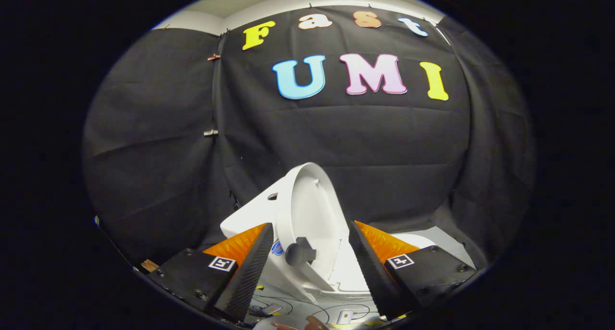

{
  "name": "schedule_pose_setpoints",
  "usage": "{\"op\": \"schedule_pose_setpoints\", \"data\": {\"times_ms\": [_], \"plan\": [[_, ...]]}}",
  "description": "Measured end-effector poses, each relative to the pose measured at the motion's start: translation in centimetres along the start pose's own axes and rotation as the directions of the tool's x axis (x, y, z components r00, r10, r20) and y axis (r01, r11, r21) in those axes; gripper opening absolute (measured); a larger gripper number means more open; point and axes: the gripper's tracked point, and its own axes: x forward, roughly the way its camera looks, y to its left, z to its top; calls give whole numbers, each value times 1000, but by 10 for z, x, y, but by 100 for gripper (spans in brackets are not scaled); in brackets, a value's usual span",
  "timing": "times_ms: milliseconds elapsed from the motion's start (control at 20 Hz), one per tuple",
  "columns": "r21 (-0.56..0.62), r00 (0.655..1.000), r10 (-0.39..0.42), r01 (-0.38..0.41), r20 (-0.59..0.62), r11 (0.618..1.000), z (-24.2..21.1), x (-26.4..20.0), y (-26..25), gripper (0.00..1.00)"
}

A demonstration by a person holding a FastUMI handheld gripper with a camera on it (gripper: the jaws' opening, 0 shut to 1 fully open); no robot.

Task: Open the toilet lid.

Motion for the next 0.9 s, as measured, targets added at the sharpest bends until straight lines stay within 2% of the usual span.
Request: {"op": "schedule_pose_setpoints", "data": {"times_ms": [150, 400, 650, 900], "plan": [[-14, 998, -41, 41, 57, 999, 42, -32, -23, 97], [-102, 983, -101, 117, 151, 988, 96, -93, -55, 97], [-102, 946, -146, 182, 289, 978, 126, -157, -77, 98], [-108, 923, -157, 207, 351, 972, 139, -195, -78, 98]]}}
